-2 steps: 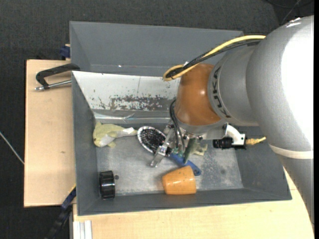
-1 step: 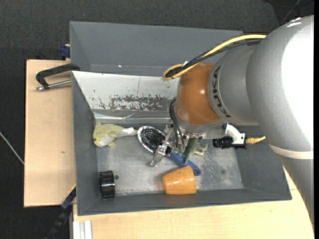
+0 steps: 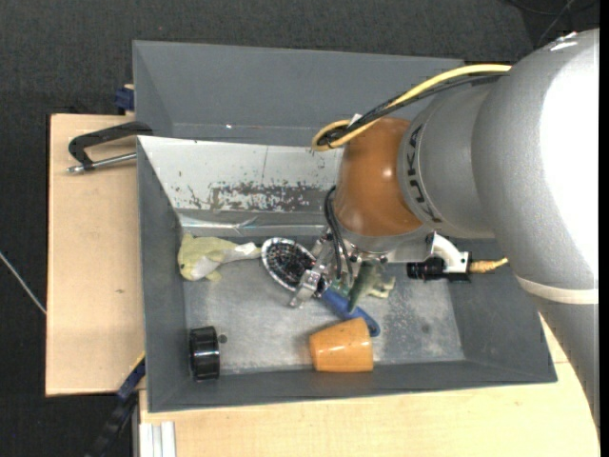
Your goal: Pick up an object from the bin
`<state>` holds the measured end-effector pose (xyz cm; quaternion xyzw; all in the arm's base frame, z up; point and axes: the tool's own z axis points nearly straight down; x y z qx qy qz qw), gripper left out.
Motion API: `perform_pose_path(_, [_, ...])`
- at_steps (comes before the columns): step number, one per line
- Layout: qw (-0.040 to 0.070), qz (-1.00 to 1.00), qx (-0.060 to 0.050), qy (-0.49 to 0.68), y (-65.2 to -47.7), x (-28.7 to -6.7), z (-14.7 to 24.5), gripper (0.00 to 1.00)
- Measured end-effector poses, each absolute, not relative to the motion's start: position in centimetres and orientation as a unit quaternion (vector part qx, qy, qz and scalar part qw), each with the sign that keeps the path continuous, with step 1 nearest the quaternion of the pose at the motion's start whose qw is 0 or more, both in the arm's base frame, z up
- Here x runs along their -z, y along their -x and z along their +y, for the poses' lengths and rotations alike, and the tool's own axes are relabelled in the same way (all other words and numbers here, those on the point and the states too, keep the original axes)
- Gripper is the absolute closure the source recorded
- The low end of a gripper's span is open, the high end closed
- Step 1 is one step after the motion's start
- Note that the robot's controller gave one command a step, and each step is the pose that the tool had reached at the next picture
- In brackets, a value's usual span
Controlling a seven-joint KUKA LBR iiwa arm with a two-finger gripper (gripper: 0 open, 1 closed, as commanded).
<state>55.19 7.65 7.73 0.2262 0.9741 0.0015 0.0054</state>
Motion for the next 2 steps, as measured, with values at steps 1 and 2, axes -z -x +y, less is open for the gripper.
perform_pose_path(1, [0.001,0.974,-0.001,-0.226,-55.3,-8.5,7.7,1.0])
perform_pose_path(2, [0.002,0.974,-0.001,-0.225,-55.3,-10.9,7.8,1.0])
